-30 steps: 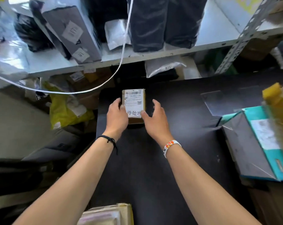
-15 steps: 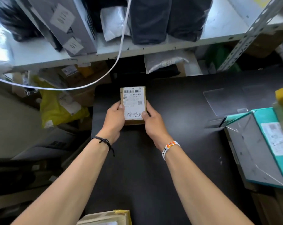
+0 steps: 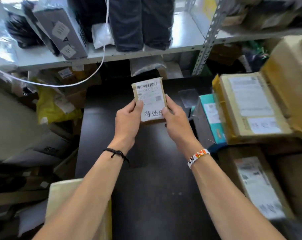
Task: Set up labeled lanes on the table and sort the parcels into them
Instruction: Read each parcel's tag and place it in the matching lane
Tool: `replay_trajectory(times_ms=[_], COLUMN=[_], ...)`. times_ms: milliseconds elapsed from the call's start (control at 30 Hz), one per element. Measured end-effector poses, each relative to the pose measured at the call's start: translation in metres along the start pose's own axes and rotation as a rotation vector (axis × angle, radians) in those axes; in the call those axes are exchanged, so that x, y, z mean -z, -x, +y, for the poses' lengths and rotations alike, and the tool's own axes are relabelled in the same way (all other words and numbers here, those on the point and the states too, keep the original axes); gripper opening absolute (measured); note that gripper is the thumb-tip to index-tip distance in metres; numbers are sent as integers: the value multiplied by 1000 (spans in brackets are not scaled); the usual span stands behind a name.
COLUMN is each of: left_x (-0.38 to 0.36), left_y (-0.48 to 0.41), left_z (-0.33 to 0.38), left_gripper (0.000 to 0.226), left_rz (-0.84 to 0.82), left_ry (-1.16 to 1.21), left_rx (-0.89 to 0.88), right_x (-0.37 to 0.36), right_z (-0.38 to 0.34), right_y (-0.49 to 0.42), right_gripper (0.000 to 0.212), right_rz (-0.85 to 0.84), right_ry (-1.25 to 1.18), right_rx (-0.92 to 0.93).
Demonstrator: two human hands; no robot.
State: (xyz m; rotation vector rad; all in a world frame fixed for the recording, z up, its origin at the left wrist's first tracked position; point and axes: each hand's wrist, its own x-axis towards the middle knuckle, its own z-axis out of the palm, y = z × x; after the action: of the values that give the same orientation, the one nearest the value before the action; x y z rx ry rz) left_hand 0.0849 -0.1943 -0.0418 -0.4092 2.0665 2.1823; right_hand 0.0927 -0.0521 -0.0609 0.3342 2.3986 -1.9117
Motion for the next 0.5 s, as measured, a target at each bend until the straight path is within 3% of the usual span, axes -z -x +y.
replay_trajectory(times_ms=[167, 433, 500], left_x=[-45, -111, -125], left_y=[84, 181, 202], left_z=[-5, -7, -9], left_gripper=[23, 22, 19], left_rz=[79, -7, -20], left_ry=[26, 45, 41], left_rx=[-56, -46, -48], right_x=[63, 156, 174], right_z=[4, 24, 26], right_y=[69, 163, 179], right_gripper=[46, 52, 45], right_rz=[24, 101, 121], right_ry=[36, -12, -79], right_rx=[53, 58, 58])
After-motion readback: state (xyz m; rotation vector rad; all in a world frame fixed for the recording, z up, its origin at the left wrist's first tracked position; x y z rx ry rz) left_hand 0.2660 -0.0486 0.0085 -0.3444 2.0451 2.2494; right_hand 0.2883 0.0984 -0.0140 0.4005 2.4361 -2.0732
